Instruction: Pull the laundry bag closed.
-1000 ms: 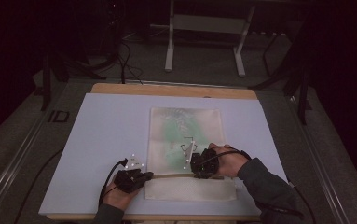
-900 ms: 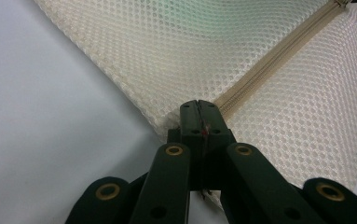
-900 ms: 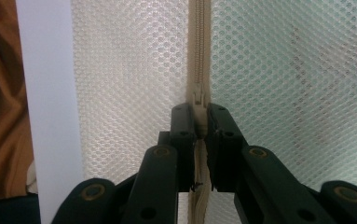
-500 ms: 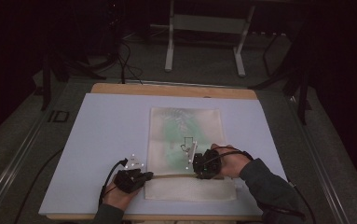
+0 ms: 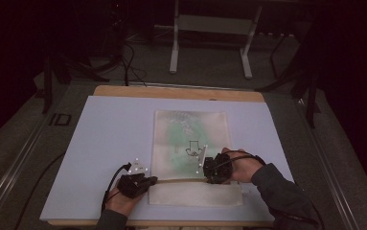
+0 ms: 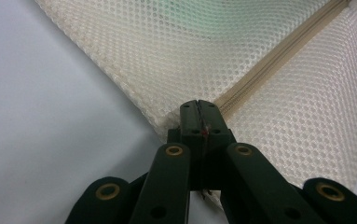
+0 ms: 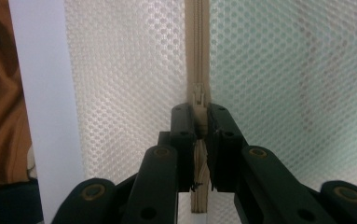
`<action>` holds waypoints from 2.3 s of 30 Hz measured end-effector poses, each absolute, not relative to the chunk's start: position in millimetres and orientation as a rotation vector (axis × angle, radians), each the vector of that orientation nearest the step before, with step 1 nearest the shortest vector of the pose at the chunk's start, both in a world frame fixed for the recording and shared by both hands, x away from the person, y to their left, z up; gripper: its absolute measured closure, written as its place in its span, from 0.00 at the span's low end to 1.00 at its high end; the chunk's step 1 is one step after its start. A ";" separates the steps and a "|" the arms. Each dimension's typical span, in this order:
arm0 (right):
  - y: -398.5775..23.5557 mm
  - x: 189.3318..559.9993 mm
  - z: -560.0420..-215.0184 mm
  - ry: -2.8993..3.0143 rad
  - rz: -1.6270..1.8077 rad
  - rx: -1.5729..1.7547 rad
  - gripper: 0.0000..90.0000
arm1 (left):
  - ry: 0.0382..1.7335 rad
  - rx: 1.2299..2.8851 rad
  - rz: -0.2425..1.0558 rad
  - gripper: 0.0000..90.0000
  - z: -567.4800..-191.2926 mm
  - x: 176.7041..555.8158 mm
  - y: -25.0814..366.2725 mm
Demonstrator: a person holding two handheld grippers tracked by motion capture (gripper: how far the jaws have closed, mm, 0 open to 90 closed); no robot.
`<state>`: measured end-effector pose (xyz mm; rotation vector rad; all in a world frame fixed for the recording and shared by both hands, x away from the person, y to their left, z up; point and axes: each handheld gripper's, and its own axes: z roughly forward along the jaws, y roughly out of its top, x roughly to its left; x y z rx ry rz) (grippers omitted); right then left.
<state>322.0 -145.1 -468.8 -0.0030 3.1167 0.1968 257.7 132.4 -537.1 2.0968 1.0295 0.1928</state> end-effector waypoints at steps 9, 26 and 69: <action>-154.8 322.7 -468.7 3.120 0.188 0.022 0.92 | 1.030 2.096 0.193 1.00 -537.1 257.6 132.5; -166.7 323.1 -469.2 3.126 0.188 0.056 0.92 | 1.033 2.092 0.188 0.99 -537.3 257.7 132.6; -196.5 324.1 -468.5 3.127 0.189 0.141 0.92 | 1.030 2.094 0.191 0.99 -537.3 257.6 132.7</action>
